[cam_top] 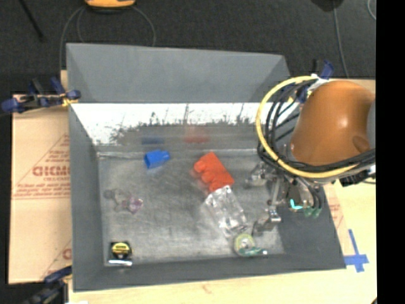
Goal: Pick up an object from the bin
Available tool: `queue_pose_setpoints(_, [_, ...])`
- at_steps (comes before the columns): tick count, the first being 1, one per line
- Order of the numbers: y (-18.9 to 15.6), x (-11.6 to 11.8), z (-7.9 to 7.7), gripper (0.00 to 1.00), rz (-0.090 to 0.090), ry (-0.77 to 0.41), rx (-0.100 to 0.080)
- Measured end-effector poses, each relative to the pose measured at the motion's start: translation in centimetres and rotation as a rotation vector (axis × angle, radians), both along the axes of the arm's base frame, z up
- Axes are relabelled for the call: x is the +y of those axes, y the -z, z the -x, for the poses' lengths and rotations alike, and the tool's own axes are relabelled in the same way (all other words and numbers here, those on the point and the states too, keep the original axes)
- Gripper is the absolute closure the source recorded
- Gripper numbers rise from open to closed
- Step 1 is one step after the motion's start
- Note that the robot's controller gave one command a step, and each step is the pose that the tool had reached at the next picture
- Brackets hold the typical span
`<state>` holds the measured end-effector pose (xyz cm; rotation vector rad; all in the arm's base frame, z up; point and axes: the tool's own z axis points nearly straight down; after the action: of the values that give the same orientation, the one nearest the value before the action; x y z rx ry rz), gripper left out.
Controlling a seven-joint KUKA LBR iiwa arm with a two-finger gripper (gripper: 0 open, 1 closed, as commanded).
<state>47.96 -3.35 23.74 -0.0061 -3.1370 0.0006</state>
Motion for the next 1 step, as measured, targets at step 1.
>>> queue_pose_setpoints(1, [15.94, -1.56, -0.34, 0.00, 0.005, -0.354, -0.031])
